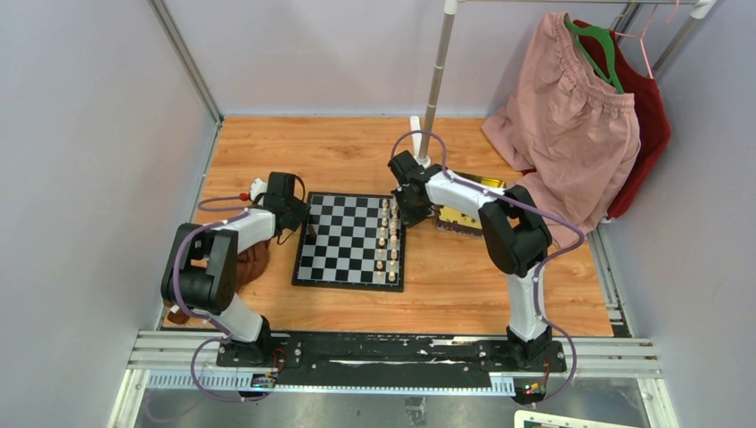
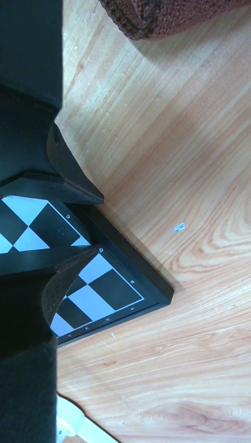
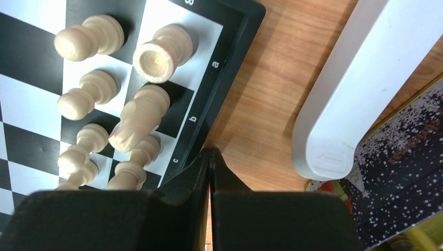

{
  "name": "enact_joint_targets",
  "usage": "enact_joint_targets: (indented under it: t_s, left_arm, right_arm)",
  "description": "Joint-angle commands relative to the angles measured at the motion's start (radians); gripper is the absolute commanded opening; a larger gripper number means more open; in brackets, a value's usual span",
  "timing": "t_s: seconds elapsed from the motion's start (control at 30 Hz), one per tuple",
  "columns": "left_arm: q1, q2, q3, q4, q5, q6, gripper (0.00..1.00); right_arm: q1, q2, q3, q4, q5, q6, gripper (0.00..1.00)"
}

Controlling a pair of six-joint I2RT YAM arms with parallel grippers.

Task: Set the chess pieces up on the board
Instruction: Adjust the chessboard at the center of the board.

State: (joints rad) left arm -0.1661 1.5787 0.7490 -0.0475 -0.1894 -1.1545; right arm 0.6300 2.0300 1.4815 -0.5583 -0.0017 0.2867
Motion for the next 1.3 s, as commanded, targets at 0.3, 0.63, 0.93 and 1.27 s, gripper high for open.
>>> enact_joint_targets:
  t_s: [0.3, 0.63, 0.93, 1.27]
  left_arm:
    - [0.018, -0.034, 0.032, -0.005, 0.021, 0.012, 0.40]
    - [0.054, -0.096, 0.045, -0.047, -0.024, 0.064, 0.48]
    - [0.073, -0.157, 0.067, -0.102, -0.056, 0.134, 0.56]
    - [0.074, -0.308, 0.131, -0.221, -0.042, 0.279, 0.71]
  right_arm:
    - [-0.015, 0.096, 0.113, 0.017, -0.072, -0.012, 0.05]
    - [-0.028, 0.136, 0.180, 0.006, -0.071, -0.013, 0.05]
    - [-0.058, 0.093, 0.166, 0.002, -0.017, -0.023, 0.05]
    - [-0.064, -0.095, 0.121, -0.030, 0.075, -0.044, 0.08]
